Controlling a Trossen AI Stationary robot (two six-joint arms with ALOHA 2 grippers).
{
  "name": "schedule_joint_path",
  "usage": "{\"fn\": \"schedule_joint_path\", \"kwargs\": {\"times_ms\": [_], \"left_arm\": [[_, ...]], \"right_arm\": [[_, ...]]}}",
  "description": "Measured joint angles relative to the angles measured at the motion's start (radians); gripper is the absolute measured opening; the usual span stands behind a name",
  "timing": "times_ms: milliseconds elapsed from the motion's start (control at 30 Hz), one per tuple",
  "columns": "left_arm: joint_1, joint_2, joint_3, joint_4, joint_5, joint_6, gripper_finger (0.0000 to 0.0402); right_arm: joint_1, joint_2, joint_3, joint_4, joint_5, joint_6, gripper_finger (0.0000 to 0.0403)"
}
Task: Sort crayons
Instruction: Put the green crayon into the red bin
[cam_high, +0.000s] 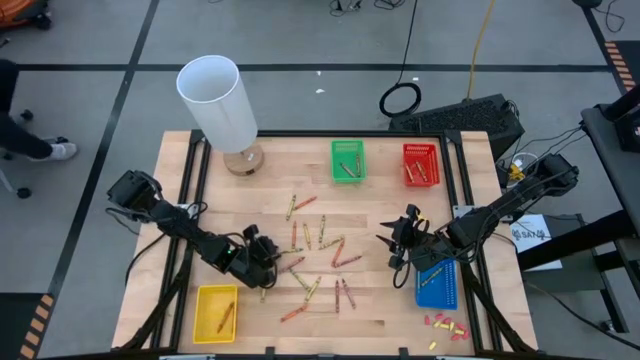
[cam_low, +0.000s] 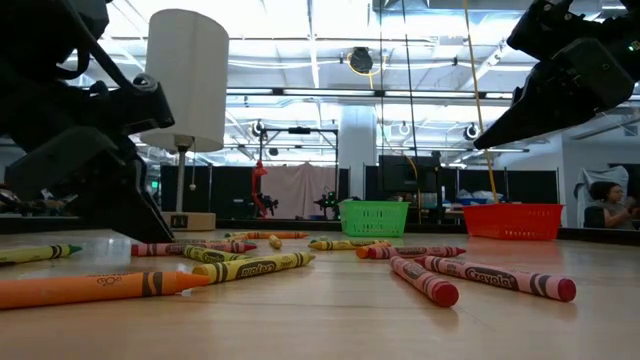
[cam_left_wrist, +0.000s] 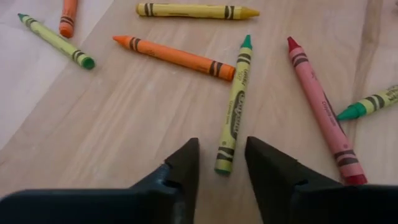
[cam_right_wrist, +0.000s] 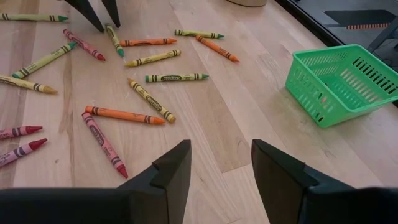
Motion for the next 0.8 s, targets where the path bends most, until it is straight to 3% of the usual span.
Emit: {"fn": "schedule_joint_path", "kwargs": {"times_ms": [367, 800], "left_arm": [[0.0, 0.0, 0.0, 0.016, 0.022, 0.078, 0.0011], [0.001, 0.002, 0.056, 0.007, 0.026, 0.187, 0.0006]], "right_arm": [[0.0, 0.0, 0.0, 0.001, 0.0, 0.001, 0.0155], [0.0, 0.0, 0.0, 0.039, 0.027, -0.015, 0.0155]]}}
